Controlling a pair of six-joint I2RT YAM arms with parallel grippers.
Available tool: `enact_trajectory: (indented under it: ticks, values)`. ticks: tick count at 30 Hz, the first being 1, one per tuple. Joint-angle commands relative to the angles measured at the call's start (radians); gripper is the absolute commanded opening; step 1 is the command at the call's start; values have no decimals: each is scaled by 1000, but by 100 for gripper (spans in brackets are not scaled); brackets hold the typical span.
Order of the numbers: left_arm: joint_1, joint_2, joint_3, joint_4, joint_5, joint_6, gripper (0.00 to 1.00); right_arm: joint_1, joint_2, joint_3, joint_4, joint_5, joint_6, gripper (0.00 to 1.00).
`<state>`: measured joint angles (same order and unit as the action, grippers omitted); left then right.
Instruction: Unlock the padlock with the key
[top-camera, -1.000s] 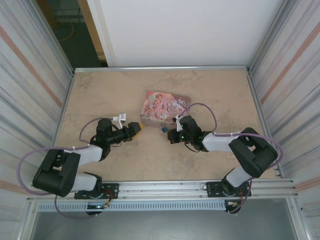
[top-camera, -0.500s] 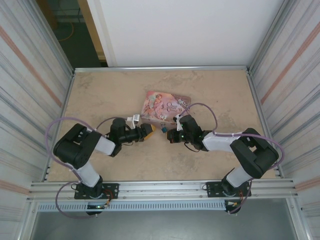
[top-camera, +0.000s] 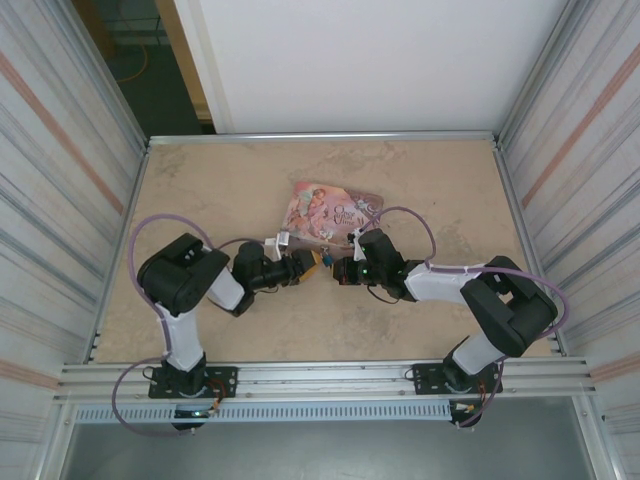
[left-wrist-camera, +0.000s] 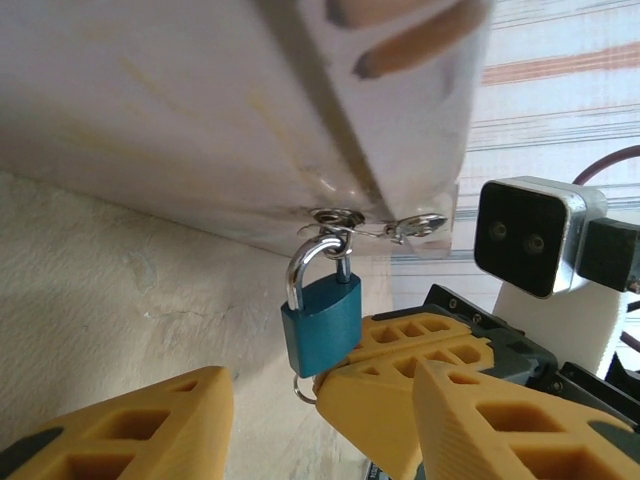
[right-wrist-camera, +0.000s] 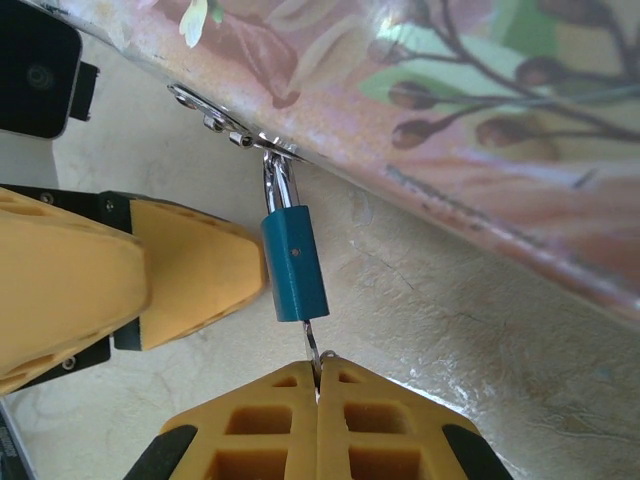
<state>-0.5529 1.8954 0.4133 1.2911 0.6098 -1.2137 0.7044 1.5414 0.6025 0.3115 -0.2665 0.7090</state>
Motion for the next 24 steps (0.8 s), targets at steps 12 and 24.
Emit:
enact_trajectory:
  ticks: [12,24]
  values:
    - [-53,76,47,126,-108,-52,47,-6,-25,39,-20,-43,75,0]
    - [-58,103,72,125,-139,-65,43,-13,-20,43,-16,-67,108,0]
